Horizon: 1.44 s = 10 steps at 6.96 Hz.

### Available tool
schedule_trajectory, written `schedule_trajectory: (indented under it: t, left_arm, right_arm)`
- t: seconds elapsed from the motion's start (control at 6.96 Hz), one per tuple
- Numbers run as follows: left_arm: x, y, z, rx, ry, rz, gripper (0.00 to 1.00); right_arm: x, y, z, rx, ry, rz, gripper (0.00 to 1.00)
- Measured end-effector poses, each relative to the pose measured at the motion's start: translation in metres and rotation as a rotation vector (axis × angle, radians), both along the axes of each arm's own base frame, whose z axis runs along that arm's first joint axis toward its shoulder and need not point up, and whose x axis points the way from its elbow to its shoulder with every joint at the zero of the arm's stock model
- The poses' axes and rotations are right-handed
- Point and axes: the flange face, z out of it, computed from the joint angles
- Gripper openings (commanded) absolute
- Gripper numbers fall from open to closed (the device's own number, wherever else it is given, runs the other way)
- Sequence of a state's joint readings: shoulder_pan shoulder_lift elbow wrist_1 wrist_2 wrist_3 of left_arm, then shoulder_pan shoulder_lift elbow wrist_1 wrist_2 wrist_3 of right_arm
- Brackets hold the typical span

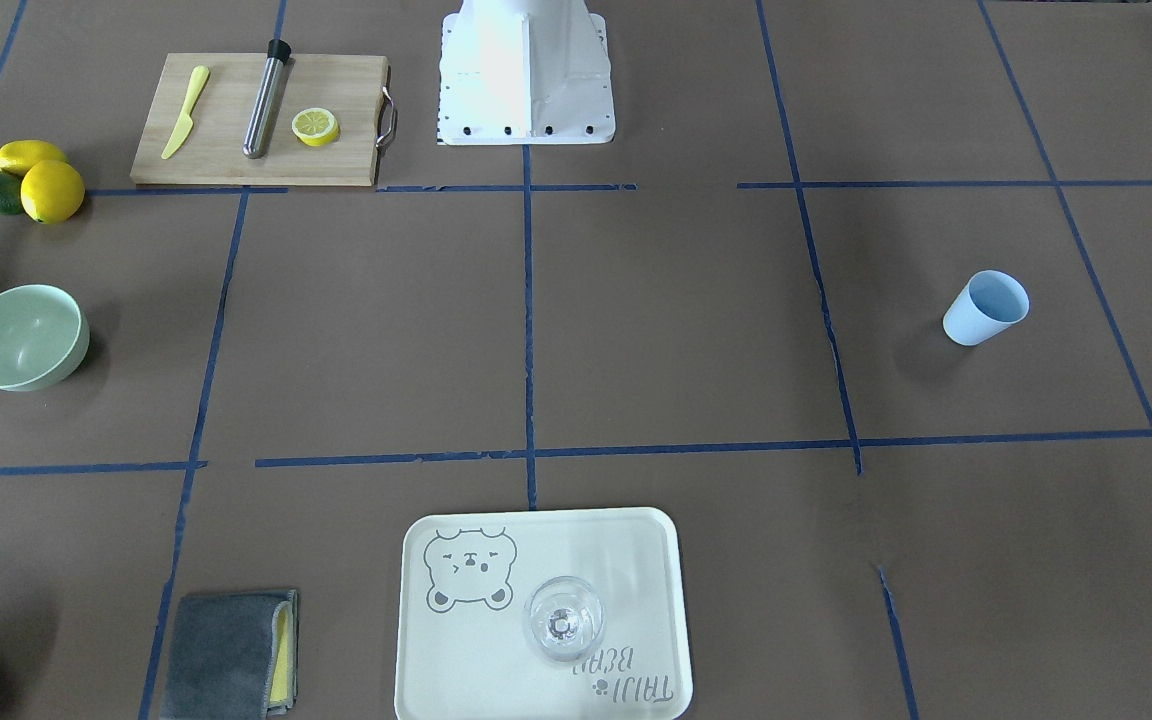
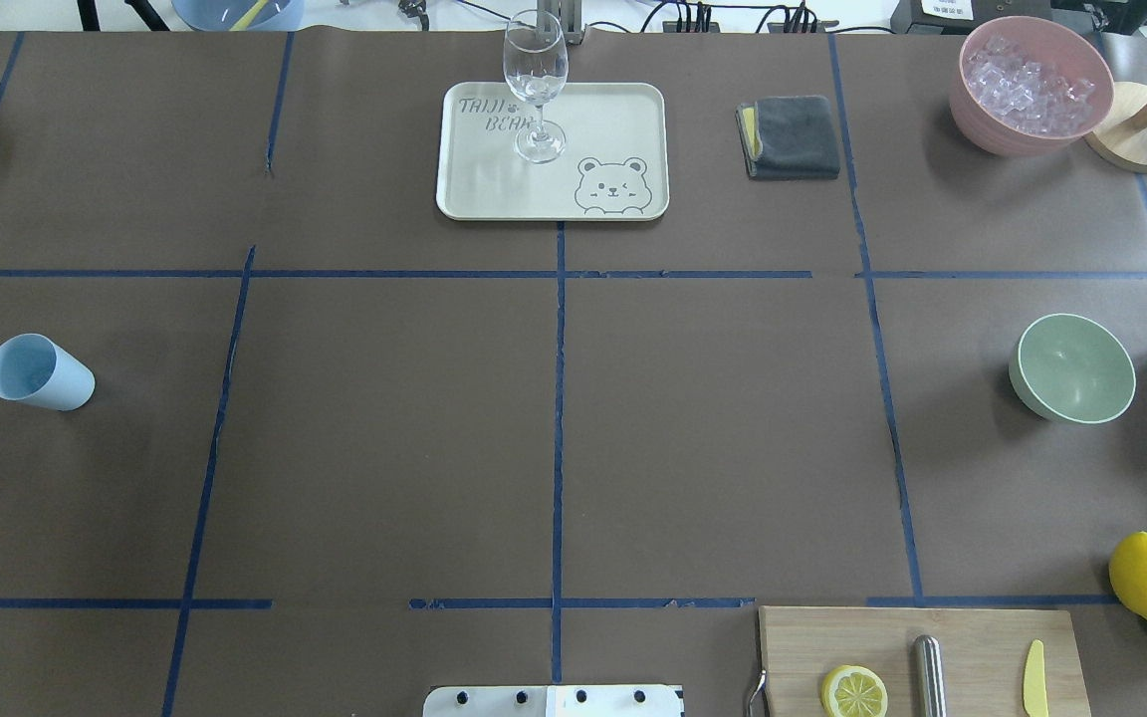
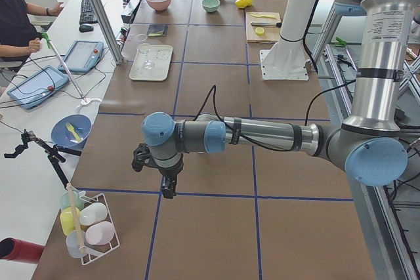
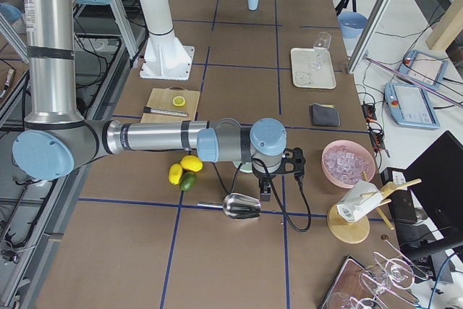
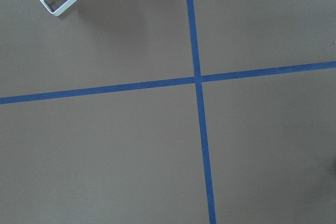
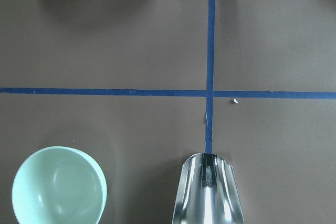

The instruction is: Pour ice into bowl

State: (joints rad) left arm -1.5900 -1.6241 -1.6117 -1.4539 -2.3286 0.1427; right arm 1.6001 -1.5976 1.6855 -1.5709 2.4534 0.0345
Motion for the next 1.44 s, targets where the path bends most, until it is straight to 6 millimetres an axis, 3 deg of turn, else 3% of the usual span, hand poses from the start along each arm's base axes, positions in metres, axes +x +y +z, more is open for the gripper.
schedule_trajectory:
  t: [0.43,0.86,1.15,1.44]
  left_arm:
    - [0.001,-0.004,-0.008,0.036,-0.001,-0.001,1.0]
    - [0.003,-0.016,-0.05,0.227,-0.013,-0.001,1.0]
    - [0.014,-0.02,-0.09,0.353,-0.007,-0.018,1.0]
    - [0.037,0.001,-0.116,0.431,0.033,-0.103,1.0]
  right_arm:
    - [0.0,-0.003,-0.005,0.01,0.001,0.0,1.0]
    - [-0.006,-0.03,-0.033,0.061,0.0,-0.01,1.0]
    - [-0.033,-0.031,-0.037,0.036,-0.048,-0.034,1.0]
    - [-0.087,-0.026,-0.039,-0.02,-0.076,0.004,1.0]
